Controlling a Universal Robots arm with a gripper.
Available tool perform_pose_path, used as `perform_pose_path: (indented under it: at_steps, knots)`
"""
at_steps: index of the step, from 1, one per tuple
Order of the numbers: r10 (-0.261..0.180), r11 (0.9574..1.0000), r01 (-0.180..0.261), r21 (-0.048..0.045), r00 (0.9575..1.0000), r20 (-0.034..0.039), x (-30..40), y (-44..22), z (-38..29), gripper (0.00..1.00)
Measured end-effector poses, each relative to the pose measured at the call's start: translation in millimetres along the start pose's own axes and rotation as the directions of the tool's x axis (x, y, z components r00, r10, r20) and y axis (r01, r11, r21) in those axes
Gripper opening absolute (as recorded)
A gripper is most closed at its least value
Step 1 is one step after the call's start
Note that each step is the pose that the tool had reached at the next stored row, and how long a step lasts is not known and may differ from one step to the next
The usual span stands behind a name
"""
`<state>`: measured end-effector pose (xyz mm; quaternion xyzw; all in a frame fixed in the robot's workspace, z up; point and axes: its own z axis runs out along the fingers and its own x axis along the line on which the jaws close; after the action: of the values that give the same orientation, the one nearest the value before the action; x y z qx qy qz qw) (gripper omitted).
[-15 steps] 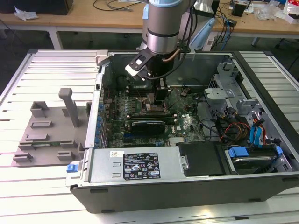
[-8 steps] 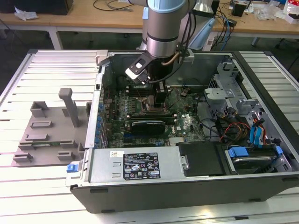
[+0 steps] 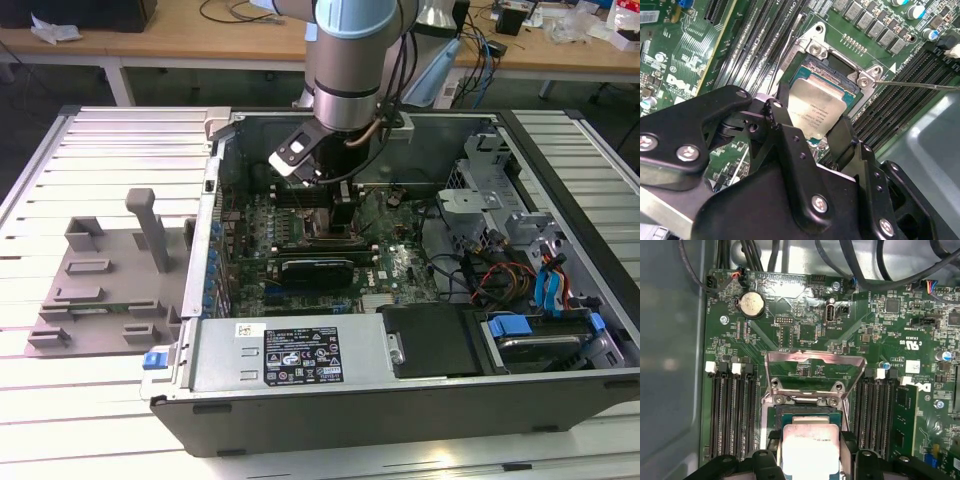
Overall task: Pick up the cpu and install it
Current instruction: 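Place the cpu into insertion slot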
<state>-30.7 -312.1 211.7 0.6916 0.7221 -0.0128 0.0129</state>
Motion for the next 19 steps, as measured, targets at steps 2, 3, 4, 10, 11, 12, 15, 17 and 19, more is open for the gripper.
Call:
perform_pose_path:
  at_steps: [2, 3, 4, 10, 11, 12, 15, 17, 19]
  knots:
    - [0.017, 0.9999, -0.017, 0.0006, 0.9999, 0.0001, 0.2, 0.0, 2.7, 0.55]
    - [0.023, 0.9997, -0.023, 0.0009, 0.9997, 0.0001, 0.3, 0.0, 5.0, 0.55]
    - [0.023, 0.9997, -0.023, 0.0009, 0.9997, 0.0001, 0.5, -0.1, 5.9, 0.55]
    - [0.029, 0.9996, -0.029, 0.0012, 0.9996, 0.0001, 2.4, -0.5, 12.5, 0.55]
    - [0.029, 0.9996, -0.029, 0.0012, 0.9996, 0.0004, 2.8, -0.6, 13.3, 0.55]
    - [0.029, 0.9996, -0.029, 0.0015, 0.9996, 0.0004, 3.3, -0.7, 14.1, 0.55]
    - [0.03, 0.9996, -0.03, 0.0014, 0.9996, 0.0003, 4.0, -0.7, 17.2, 0.55]
    - [0.03, 0.9996, -0.03, 0.0016, 0.9996, 0.0007, 3.9, -0.7, 17.2, 0.55]
    - [0.03, 0.9996, -0.03, 0.0015, 0.9996, 0.0006, 3.8, -0.8, 17.3, 0.55]
